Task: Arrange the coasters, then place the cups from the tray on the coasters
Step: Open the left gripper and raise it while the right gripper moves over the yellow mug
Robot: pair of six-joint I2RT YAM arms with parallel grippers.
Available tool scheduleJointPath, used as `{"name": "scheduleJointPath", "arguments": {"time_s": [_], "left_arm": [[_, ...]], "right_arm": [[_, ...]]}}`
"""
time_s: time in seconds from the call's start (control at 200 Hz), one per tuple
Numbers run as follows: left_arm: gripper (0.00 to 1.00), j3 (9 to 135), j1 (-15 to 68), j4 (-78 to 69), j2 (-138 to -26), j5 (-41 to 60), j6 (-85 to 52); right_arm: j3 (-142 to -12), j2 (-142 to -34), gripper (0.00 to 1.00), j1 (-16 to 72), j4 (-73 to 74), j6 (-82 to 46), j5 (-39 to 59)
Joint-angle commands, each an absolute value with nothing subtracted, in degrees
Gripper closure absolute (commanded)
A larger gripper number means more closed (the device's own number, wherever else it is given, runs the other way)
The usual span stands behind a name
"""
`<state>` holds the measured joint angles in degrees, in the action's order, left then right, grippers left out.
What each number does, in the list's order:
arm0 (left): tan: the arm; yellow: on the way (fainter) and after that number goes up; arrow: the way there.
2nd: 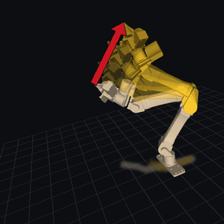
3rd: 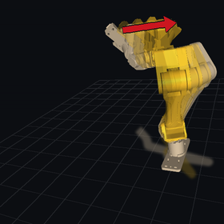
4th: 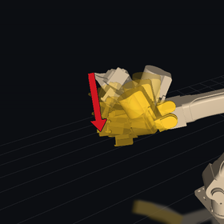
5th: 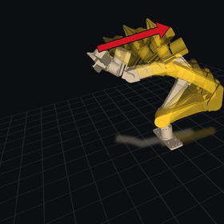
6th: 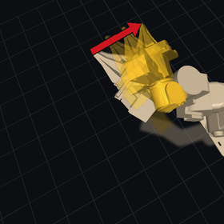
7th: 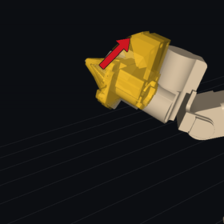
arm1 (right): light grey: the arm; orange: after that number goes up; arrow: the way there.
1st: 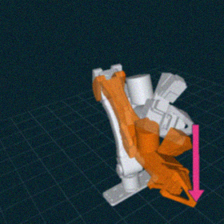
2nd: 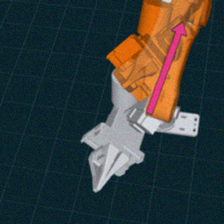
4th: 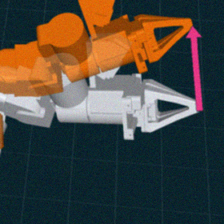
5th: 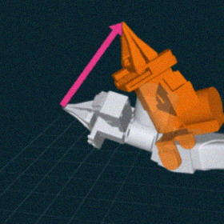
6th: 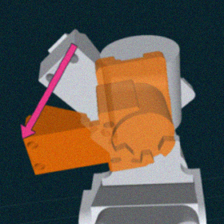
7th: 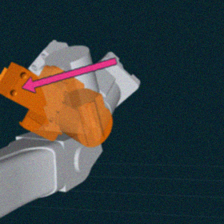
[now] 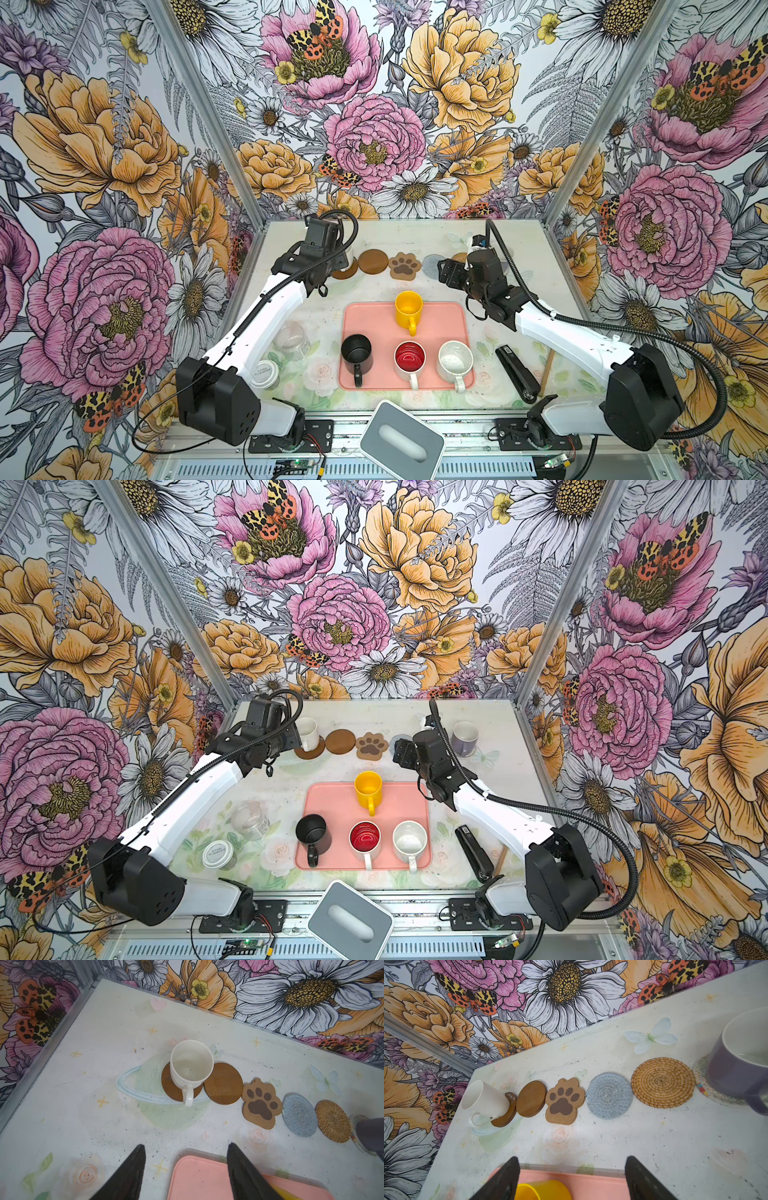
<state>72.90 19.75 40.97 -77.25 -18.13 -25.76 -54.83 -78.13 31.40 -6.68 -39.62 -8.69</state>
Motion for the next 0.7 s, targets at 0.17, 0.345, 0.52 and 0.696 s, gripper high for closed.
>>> {"name": "scheduleJointPath", "arguments": {"time_s": [0.17,0.345,0.52,0.696], "left_arm": [[0.28,64.4,22.4,33.1,-64.9,-19.2,-26.1],[0.27,60.8,22.4,32.5,-60.8,-19.6,-24.2],[0.27,57.5,22.4,31.1,-58.2,-19.8,-22.8],[0.25,55.0,20.9,28.8,-56.8,-18.9,-21.4]], "right_arm": [[-62.5,-81.8,0.19,37.3,-11.6,-40.2,-10.7],[-66.5,-83.4,0.19,40.8,-16.4,-39.4,-14.1],[-69.5,-84.5,0.19,44.5,-21.9,-38.8,-16.4],[-71.7,-85.9,0.19,49.9,-28.8,-39.8,-20.1]]}}
